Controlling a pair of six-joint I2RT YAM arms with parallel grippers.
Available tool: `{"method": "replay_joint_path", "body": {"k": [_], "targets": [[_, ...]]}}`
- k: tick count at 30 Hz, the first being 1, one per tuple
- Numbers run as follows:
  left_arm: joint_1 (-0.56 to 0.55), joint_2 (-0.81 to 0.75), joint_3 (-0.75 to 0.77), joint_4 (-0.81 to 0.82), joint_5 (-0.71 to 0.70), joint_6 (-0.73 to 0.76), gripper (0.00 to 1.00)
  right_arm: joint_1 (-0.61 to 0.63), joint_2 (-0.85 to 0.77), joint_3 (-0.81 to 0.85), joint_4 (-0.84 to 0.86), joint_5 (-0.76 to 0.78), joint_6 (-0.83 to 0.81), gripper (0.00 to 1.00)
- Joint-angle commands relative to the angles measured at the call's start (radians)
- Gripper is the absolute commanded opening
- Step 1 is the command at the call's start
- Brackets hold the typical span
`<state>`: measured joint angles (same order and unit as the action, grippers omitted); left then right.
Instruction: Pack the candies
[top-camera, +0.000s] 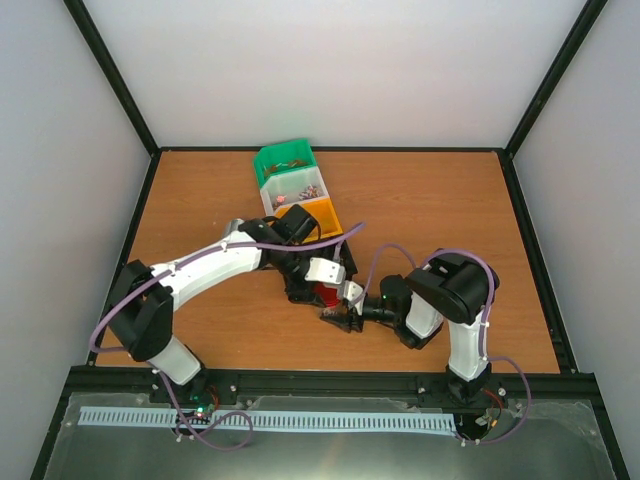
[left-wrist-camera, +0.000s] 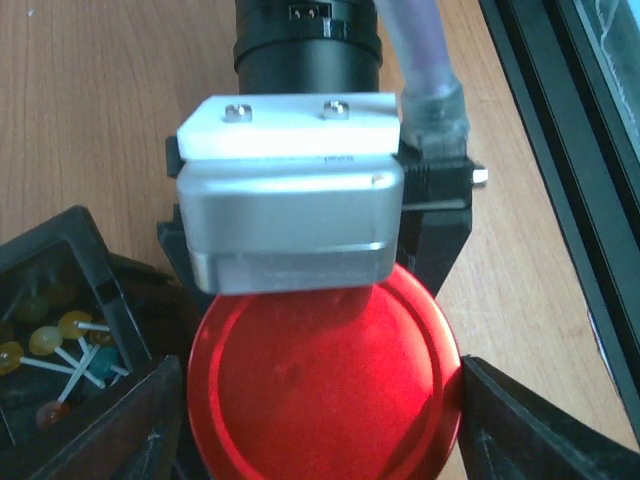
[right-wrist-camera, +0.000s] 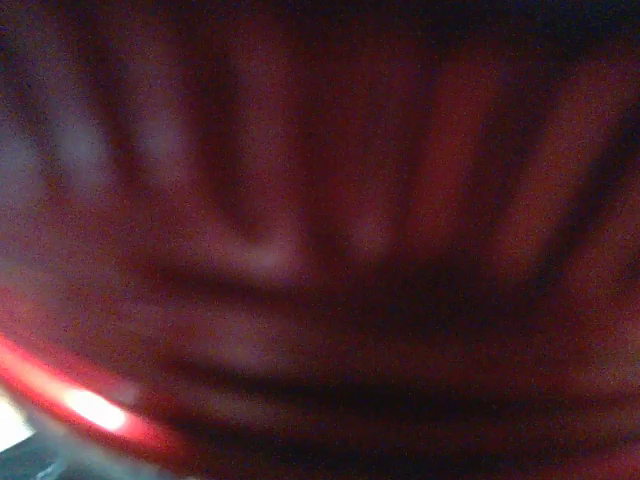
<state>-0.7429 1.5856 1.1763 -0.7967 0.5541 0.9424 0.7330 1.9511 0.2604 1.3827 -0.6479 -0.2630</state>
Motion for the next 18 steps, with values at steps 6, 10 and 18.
{"method": "replay_joint_path", "body": {"k": [6,10,18], "targets": [[0.002,-0.189,-0.166,0.221,-0.110,-0.280,0.83,0.009,-0.012,0.005,0.078,0.055,0.005,0.53],[-0.058,-0.253,-0.234,0.320,-0.192,-0.397,0.84,0.010,-0.012,0.002,0.090,0.112,0.011,0.52],[-0.117,-0.230,-0.247,0.389,-0.297,-0.562,0.86,0.010,-0.015,-0.002,0.095,0.122,0.022,0.52]]}}
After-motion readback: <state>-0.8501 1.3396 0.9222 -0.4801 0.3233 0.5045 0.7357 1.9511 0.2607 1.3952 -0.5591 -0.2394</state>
